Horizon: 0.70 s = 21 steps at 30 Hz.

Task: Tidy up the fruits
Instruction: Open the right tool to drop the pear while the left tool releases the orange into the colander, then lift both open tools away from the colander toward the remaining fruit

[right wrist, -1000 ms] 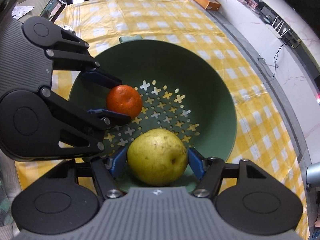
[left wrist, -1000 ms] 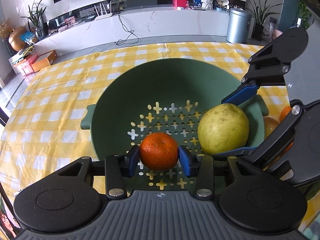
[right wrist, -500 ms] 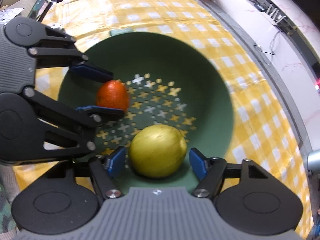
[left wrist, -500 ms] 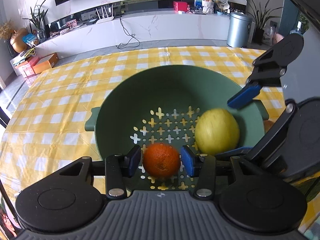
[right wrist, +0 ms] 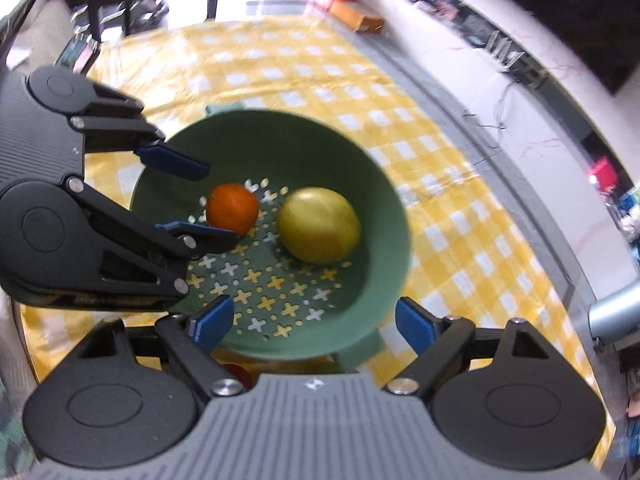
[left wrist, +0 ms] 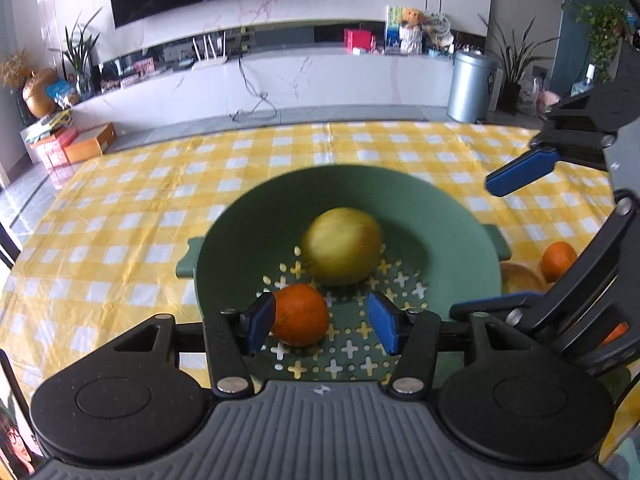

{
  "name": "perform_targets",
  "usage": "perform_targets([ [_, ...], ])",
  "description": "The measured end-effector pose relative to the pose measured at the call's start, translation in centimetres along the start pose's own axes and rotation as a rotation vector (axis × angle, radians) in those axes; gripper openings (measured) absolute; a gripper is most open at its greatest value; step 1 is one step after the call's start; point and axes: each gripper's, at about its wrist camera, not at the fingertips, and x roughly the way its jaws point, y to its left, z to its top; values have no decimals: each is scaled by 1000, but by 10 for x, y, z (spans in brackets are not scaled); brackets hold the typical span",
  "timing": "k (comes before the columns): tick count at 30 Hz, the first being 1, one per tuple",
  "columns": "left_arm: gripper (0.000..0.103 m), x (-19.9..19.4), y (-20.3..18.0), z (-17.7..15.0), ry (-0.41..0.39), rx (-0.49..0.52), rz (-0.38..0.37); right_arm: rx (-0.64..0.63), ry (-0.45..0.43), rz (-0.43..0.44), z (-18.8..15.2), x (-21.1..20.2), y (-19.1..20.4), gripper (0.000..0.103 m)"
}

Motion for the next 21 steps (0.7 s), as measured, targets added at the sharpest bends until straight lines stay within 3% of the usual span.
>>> perform_targets([
  [4,63,-12,-3,1,-55,-11,-23,141,-86,-33,-22,-26,-12,85],
  [8,63,-25,-7,4,-111,-33,-84,361,-160,-46,-59,-50,-32,85],
  [15,64,-44,-23,2,-199,-41,-190,657,-220,-134,-130,-69,-44,85],
  [21,64,-49,-43,-6,-201,-50,-278,851,-243,-186,-177,-78,-48,85],
])
